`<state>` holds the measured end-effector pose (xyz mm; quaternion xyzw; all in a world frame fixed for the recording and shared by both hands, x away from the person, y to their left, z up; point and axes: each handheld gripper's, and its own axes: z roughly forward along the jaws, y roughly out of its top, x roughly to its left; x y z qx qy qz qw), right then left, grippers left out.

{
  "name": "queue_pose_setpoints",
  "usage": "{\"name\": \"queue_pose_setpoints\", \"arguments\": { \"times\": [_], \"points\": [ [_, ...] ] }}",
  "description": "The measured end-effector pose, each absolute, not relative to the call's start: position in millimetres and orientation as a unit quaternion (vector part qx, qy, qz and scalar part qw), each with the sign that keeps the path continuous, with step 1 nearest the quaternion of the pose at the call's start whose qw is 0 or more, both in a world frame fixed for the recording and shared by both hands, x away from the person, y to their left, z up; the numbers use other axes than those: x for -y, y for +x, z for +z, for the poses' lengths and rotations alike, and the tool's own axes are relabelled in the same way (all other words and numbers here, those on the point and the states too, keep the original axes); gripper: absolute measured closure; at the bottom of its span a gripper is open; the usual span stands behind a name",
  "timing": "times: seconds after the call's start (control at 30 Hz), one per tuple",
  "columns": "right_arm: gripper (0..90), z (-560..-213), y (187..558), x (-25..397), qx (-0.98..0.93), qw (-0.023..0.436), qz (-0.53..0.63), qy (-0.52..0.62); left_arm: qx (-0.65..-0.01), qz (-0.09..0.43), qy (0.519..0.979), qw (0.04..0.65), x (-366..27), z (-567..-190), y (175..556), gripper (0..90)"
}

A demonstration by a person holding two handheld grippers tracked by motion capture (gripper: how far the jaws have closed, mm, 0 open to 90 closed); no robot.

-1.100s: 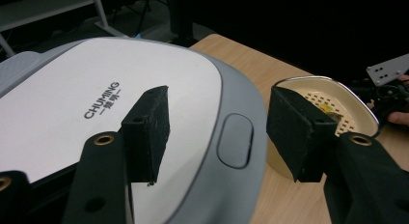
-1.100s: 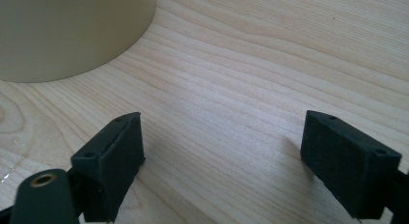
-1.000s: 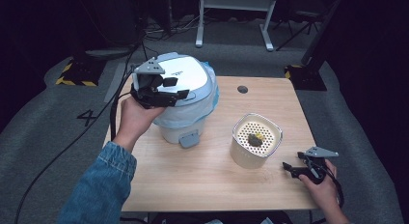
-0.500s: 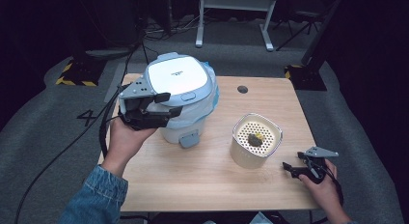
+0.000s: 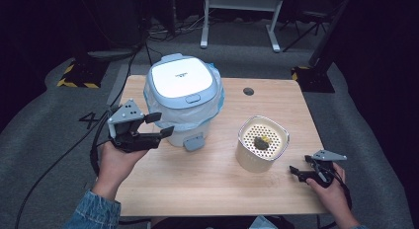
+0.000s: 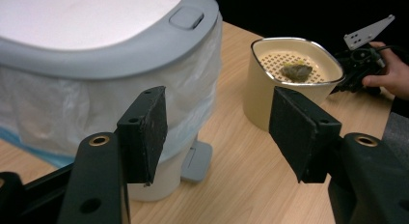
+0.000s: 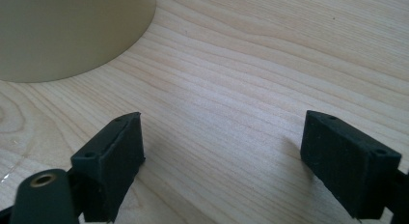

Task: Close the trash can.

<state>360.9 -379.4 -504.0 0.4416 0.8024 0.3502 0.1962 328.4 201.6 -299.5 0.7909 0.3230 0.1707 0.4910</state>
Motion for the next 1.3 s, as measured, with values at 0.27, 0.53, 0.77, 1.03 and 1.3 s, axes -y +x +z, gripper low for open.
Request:
{"name": "queue_pose_setpoints", "arguments": {
  "times": [0.27, 0.53, 0.77, 1.03, 1.3],
  "points": [
    [15.5, -504, 361, 379, -0.802, 0.196, 0.35, 0.442, -0.334, 0.183, 0.774, 0.506, -215, -334, 319, 36.1],
    [15.5, -504, 361, 379, -0.802, 0.196, 0.35, 0.441, -0.362, 0.182, 0.762, 0.506, -225, -372, 314, 37.3],
    [15.5, -504, 361, 379, -0.802, 0.196, 0.35, 0.441, -0.391, 0.162, 0.76, 0.493, -232, -407, 314, 38.7],
    [15.5, -504, 361, 379, -0.802, 0.196, 0.35, 0.442, -0.404, 0.154, 0.778, 0.457, -233, -437, 319, 38.0],
    [15.5, -504, 361, 379, -0.802, 0.196, 0.35, 0.441, -0.389, 0.121, 0.812, 0.418, -231, -460, 323, 37.2]
  ]
}}
